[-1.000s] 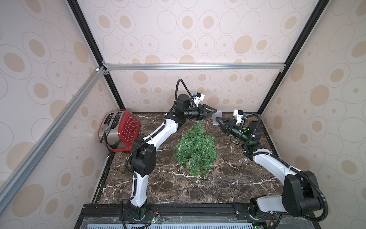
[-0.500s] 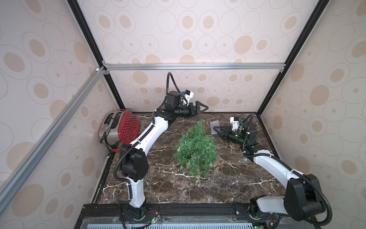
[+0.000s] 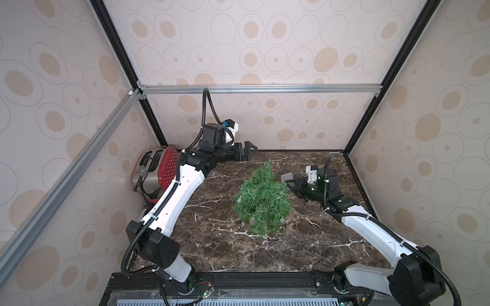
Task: Wrap string light around the christmas tree
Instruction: Wrap the light string around the Christmas tree.
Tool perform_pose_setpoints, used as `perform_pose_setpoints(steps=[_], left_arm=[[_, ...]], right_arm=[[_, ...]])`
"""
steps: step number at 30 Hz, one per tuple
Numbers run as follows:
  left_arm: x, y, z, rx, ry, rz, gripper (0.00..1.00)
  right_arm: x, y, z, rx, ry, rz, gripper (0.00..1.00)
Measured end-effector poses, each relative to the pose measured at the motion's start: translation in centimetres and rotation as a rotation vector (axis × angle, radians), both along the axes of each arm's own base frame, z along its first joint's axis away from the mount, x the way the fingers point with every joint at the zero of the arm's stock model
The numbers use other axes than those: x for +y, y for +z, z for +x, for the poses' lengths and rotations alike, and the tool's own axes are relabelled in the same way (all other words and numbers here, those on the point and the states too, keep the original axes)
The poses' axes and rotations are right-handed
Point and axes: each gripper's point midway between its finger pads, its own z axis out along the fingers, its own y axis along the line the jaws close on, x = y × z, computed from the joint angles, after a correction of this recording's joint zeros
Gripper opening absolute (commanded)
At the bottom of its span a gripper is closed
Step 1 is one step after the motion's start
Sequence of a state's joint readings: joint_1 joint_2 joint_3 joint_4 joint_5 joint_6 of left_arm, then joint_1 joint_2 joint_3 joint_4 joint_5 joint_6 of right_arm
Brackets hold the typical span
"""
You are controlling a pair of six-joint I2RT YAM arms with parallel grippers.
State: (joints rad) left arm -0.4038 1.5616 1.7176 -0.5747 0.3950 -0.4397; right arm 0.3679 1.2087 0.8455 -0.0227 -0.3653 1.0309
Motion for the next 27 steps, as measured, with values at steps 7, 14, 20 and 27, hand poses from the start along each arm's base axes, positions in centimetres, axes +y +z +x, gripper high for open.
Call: perform_pose_setpoints(steps=[7, 14, 20, 27], left_arm=[[1.7, -1.8, -2.5, 0.029, 0.014, 0.064, 0.99], [2.8, -2.4, -4.8, 0.037, 0.015, 0.076, 1.0], [3.3, -3.2, -5.8, 0.047, 0.02, 0.083, 0.99], [4.0, -4.3, -6.1, 0.062, 0.047, 0.108, 0.99]], right_arm=[[-1.0, -2.8, -1.4, 0.083, -0.054, -0.055, 0.2], [-1.1, -4.7, -2.7, 0.133, -0.071, -0.073, 0.23], [-0.4, -5.0, -3.2, 0.139, -0.065, -0.074, 0.31], [0.1, -5.4, -3.4, 0.143, -0.063, -0.069, 0.38]])
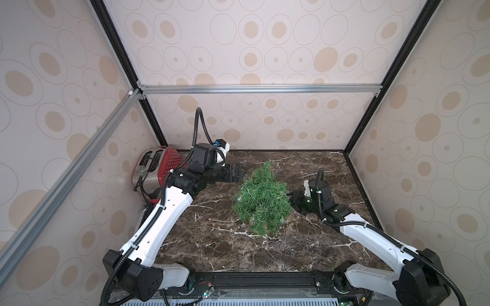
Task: Wrap string light around the christmas tree
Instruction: Wrap the light string around the Christmas tree.
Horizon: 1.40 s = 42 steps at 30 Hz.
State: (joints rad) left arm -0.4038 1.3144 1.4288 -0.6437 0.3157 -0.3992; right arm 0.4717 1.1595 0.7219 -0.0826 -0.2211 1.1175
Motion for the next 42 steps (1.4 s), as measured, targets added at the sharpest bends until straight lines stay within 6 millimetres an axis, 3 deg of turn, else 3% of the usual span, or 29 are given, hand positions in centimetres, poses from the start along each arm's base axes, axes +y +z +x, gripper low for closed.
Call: perform_pose_setpoints(steps=[8, 21, 26, 33, 34, 38, 42], left_arm=[[1.0, -0.4, 0.0, -0.004, 0.045, 0.034, 0.99], [2.4, -1.4, -0.3, -0.006, 0.099, 0.081, 0.99], [3.7, -1.2, -1.0, -0.054, 0.136, 0.104, 0.99], [6.9, -0.1, -1.7, -0.194, 0.244, 0.172, 0.99], [7.5, -0.2, -1.7, -0.211, 0.267, 0.189, 0.99], [10.3, -1.6, -1.4, -0.243, 0.397, 0.279, 0.99], [13.4, -3.3, -0.9, -0.242, 0.555, 0.396, 1.0]], right_arm=[[-1.0, -0.9, -0.2, 0.012, -0.055, -0.023, 0.51], [-2.1, 1.1, -0.3, -0.088, -0.056, -0.076, 0.52], [-3.7, 3.8, -0.5, -0.193, -0.061, -0.176, 0.53], [-7.3, 9.3, -1.4, -0.426, -0.12, -0.336, 0.69], [-7.8, 9.9, -1.5, -0.455, -0.126, -0.363, 0.7], [-9.9, 12.0, -2.2, -0.563, -0.165, -0.483, 0.96], [-11.6, 12.5, -2.6, -0.651, -0.17, -0.635, 1.0]])
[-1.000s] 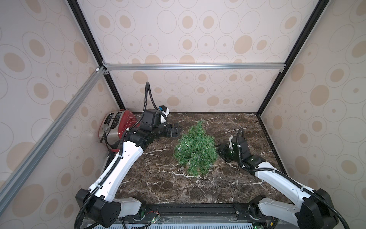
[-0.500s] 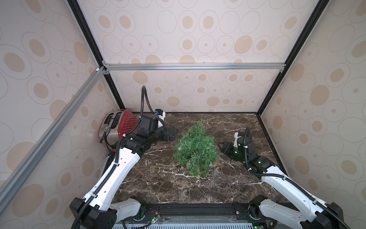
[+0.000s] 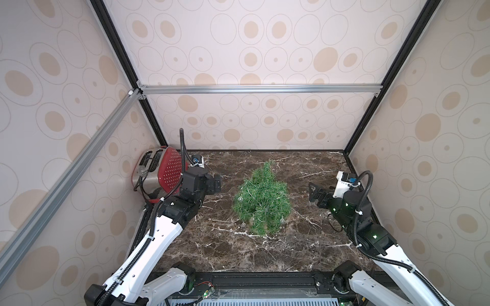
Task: Wrap string light around the christmas tree
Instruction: Wrap the light string around the Christmas tree, then reset both arms
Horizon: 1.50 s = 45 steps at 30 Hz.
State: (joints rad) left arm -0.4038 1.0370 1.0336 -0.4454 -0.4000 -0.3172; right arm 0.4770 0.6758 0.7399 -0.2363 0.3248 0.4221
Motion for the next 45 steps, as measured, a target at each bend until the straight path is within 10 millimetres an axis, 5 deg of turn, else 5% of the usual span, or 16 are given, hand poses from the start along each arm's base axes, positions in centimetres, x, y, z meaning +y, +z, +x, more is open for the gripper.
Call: perform_pose_setpoints(steps=[10, 22, 28, 32, 38, 45], left_arm=[[3.4, -4.4, 1.6, -0.016, 0.184, 0.173, 0.99], [7.5, -14.6, 3.5, 0.133, 0.185, 0.188, 0.99], [6.6, -15.0, 4.8, 0.1, 0.089, 0.157, 0.99], [8.1, -15.5, 5.0, 0.063, 0.093, 0.107, 0.99], [8.3, -19.9, 4.5, 0.121, 0.063, 0.076, 0.99], [7.7, -19.3, 5.6, 0.072, 0.022, 0.076, 1.0]], right_arm=[[-3.2, -4.7, -0.1, -0.061, -0.104, -0.318, 1.0], [-5.7, -12.0, 2.0, 0.013, -0.21, -0.499, 1.0], [-8.6, -15.5, 2.9, 0.098, -0.286, -0.488, 1.0], [-9.7, -17.2, 3.2, 0.126, -0.31, -0.477, 1.0], [-9.4, -18.4, 4.3, 0.132, -0.273, -0.459, 1.0], [-9.5, -18.9, 5.7, 0.118, -0.25, -0.442, 1.0]])
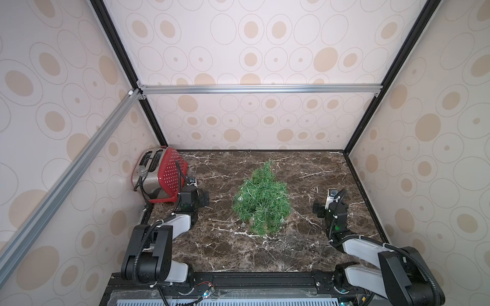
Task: Wrap string light around the christmas tree
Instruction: Reset both arms
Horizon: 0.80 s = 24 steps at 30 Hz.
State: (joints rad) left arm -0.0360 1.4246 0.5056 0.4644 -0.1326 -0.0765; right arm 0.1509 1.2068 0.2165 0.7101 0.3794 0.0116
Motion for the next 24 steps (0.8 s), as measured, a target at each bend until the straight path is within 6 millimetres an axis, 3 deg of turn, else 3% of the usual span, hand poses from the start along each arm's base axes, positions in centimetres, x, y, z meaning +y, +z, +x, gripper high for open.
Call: perform_pose_setpoints(steps=[3, 7, 11, 15, 20, 24], left_arm=[[0.1, 0.8, 0.2, -0.07, -0.015, 0.029, 0.99], [0.4, -0.1, 0.5, -0.082, -0.02, 0.037, 0.99], [1.4, -1.2, 0.7, -0.068, 0.003, 0.031, 0.99], [2.0, -0.7, 1.0, -0.104, 0.022, 0.032, 0.99], [2.1, -0.4, 1.1, -0.123, 0.028, 0.032, 0.99], [2.1, -0.2, 1.2, -0.131, 0.029, 0.032, 0.99]], right_arm=[[-0.4, 0.1, 1.0, -0.009, 0.002, 0.018, 1.0], [0.3, 0.1, 2.7, -0.023, 0.042, 0.036, 1.0], [1.0, -1.9, 3.5, 0.005, 0.082, 0.04, 0.99], [1.4, -3.7, 4.0, 0.062, 0.105, 0.037, 1.0], [1.7, -1.4, 6.1, 0.011, 0.114, 0.042, 1.0], [1.7, -1.4, 6.2, 0.018, 0.115, 0.042, 1.0]])
